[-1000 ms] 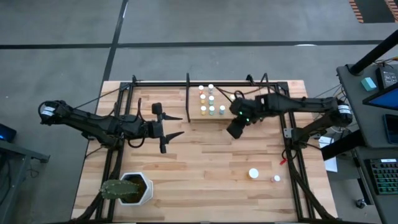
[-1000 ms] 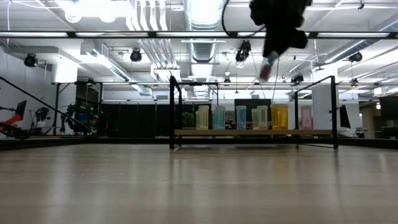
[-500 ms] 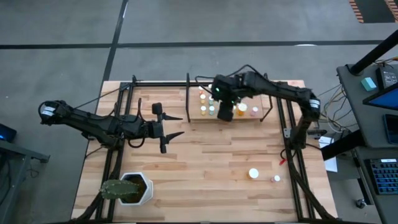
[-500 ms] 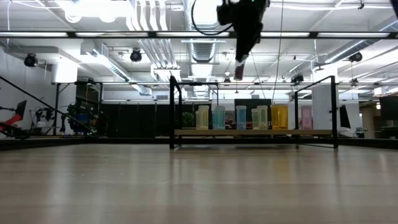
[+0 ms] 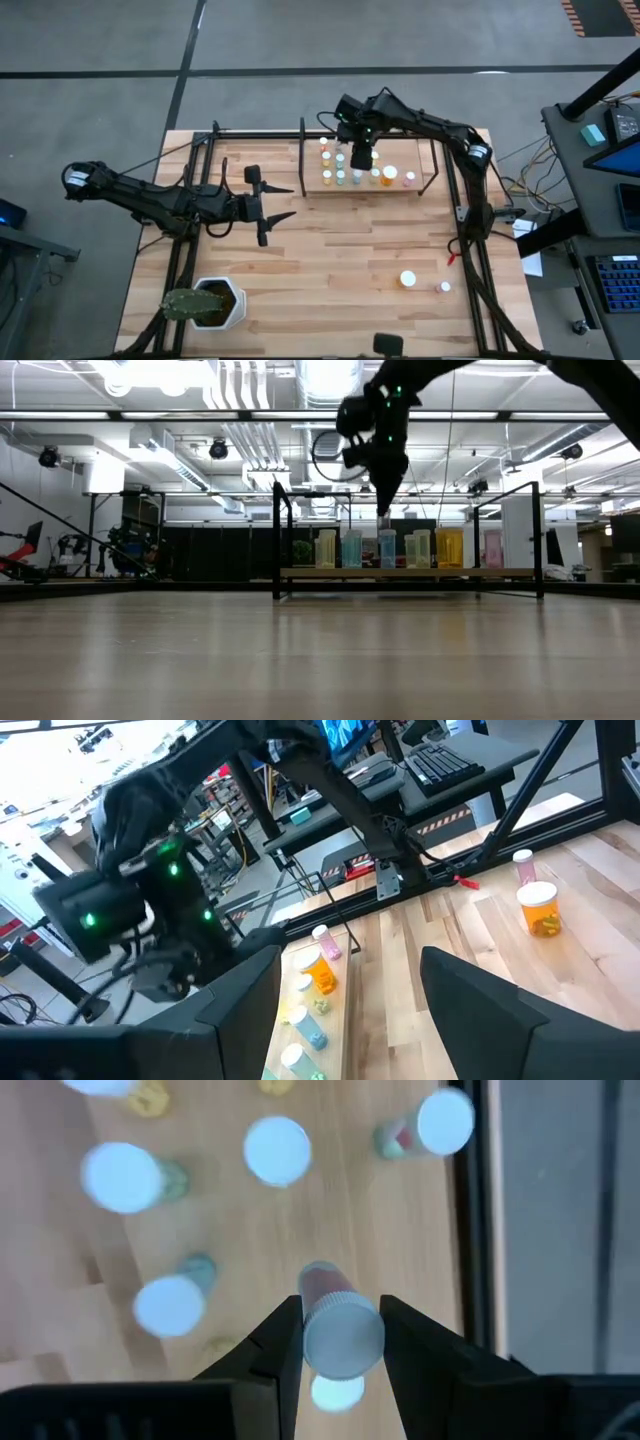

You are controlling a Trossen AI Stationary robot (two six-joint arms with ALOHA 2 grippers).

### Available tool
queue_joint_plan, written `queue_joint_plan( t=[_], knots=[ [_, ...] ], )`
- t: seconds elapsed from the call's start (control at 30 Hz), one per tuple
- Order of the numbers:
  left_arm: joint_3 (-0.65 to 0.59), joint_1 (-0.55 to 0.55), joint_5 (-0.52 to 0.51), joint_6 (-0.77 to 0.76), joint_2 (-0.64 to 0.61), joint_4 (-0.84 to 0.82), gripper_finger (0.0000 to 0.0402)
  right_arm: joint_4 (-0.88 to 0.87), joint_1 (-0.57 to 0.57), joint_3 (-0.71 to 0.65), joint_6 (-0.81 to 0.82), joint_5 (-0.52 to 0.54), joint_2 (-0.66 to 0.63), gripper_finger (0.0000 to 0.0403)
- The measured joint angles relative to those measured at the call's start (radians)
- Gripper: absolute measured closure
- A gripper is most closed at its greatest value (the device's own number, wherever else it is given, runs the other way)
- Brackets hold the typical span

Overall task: Pick and place medicine bottles onto shelf by color
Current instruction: Put the blue pill bottle on the shelf aligned with the other blue pill bottle

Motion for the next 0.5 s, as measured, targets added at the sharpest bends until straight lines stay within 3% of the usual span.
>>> queue_joint_plan(
  t=[0.13, 0.5],
  knots=[
    [0.000, 0.000, 0.000, 0.000, 0.000, 0.000, 0.0178, 0.049, -0.036, -0.030, -0.008, -0.050, 0.021, 0.0296],
    [0.000, 0.001, 0.000, 0.003, 0.000, -0.001, 0.0178, 0.134, -0.037, -0.115, 0.003, -0.054, 0.018, 0.0296]
  ],
)
